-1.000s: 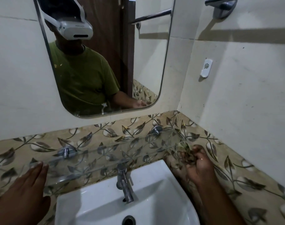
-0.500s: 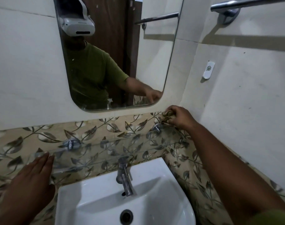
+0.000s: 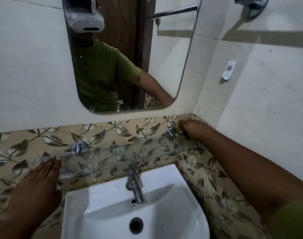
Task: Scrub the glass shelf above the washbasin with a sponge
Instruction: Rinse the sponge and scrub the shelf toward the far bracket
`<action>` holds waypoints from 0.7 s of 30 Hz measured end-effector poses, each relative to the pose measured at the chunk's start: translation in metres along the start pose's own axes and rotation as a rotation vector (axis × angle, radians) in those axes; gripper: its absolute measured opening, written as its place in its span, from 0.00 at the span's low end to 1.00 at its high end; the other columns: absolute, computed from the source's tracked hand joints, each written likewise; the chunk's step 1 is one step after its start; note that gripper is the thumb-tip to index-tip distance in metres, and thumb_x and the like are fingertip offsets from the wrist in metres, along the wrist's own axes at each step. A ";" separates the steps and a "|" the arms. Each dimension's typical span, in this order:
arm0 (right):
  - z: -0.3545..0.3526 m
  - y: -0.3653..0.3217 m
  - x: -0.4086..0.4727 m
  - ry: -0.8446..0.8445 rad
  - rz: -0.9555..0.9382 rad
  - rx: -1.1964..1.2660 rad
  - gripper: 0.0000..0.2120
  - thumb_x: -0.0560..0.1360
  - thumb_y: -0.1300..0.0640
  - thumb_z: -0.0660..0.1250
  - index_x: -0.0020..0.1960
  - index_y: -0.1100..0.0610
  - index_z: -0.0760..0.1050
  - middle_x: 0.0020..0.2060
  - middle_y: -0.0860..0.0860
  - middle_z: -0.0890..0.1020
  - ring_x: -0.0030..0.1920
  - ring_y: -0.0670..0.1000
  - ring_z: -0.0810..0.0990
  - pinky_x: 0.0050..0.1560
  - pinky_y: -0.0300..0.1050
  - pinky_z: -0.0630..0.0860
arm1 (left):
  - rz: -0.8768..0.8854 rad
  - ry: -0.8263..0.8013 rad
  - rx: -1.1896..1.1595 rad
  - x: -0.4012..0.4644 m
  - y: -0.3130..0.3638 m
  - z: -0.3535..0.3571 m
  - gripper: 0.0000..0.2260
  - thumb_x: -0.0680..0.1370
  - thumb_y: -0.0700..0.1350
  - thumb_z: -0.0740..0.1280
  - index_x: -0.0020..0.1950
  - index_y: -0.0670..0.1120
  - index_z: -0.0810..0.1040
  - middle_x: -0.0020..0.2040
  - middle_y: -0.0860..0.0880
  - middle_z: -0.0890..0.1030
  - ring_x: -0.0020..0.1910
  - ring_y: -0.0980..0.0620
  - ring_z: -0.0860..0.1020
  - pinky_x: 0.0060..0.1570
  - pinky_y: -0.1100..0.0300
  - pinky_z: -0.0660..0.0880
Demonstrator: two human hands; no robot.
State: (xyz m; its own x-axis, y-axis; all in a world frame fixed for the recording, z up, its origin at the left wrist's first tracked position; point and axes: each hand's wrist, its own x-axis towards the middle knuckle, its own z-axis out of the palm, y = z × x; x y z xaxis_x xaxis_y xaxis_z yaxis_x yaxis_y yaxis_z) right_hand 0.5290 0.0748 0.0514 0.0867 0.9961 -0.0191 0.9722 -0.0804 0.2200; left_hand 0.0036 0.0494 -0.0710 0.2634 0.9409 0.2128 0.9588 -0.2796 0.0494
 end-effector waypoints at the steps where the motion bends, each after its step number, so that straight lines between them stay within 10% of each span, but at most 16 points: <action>1: 0.002 -0.001 0.004 -0.034 -0.008 -0.006 0.18 0.73 0.58 0.68 0.62 0.53 0.74 0.53 0.57 0.81 0.50 0.59 0.80 0.47 0.47 0.75 | 0.002 0.000 0.003 0.000 0.000 -0.001 0.44 0.53 0.41 0.71 0.70 0.36 0.70 0.70 0.35 0.71 0.66 0.36 0.71 0.65 0.43 0.63; 11: 0.008 0.004 0.009 -0.046 0.012 -0.014 0.06 0.70 0.57 0.69 0.45 0.49 0.80 0.45 0.53 0.82 0.46 0.56 0.81 0.44 0.43 0.75 | 0.012 -0.019 0.018 -0.002 0.002 -0.004 0.47 0.51 0.41 0.76 0.70 0.36 0.69 0.71 0.35 0.70 0.66 0.35 0.71 0.66 0.43 0.63; 21: 0.015 0.012 0.015 -0.035 0.036 0.109 0.13 0.69 0.59 0.72 0.52 0.49 0.84 0.52 0.53 0.84 0.49 0.55 0.82 0.52 0.45 0.78 | 0.024 0.013 0.017 -0.003 -0.002 0.000 0.43 0.56 0.45 0.66 0.72 0.37 0.68 0.71 0.35 0.70 0.68 0.35 0.71 0.65 0.42 0.65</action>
State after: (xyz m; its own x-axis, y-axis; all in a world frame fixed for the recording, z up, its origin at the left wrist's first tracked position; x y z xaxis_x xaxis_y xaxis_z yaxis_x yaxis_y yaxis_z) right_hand 0.5449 0.0886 0.0389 0.1278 0.9906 -0.0480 0.9860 -0.1217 0.1139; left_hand 0.0008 0.0475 -0.0721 0.2848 0.9314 0.2267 0.9541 -0.2984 0.0275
